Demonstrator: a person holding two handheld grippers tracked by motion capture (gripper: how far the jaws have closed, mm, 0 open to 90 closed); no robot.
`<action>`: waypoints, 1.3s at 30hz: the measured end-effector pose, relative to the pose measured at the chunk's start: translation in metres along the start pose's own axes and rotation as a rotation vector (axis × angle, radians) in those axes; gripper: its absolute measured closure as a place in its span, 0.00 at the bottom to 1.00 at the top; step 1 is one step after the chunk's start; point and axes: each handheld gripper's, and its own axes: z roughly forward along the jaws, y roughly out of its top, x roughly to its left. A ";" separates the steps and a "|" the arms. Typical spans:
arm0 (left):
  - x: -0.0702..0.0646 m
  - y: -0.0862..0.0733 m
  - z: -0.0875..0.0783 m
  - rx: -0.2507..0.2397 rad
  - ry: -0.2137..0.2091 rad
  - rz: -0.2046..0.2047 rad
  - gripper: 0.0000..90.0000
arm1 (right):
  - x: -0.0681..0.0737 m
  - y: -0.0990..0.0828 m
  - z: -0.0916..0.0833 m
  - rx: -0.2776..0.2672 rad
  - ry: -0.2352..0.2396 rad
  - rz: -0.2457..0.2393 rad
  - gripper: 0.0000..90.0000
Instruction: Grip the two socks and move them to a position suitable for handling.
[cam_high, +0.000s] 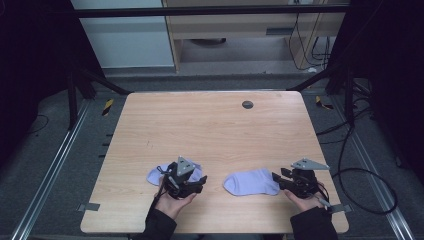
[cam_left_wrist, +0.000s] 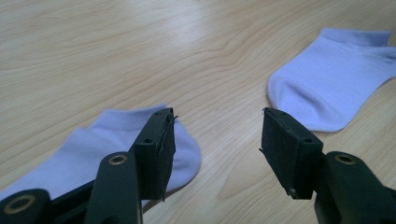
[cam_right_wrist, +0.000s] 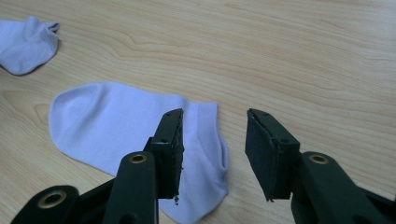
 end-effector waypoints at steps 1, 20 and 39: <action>-0.005 0.002 0.004 0.003 -0.001 0.014 0.49 | -0.001 -0.001 0.000 0.001 0.002 0.004 0.64; -0.043 0.003 0.061 0.084 -0.031 0.054 0.61 | -0.005 -0.010 0.024 0.103 -0.020 -0.040 0.75; -0.048 0.004 0.065 0.102 -0.091 0.020 0.99 | 0.003 -0.007 0.027 0.152 -0.018 -0.071 0.96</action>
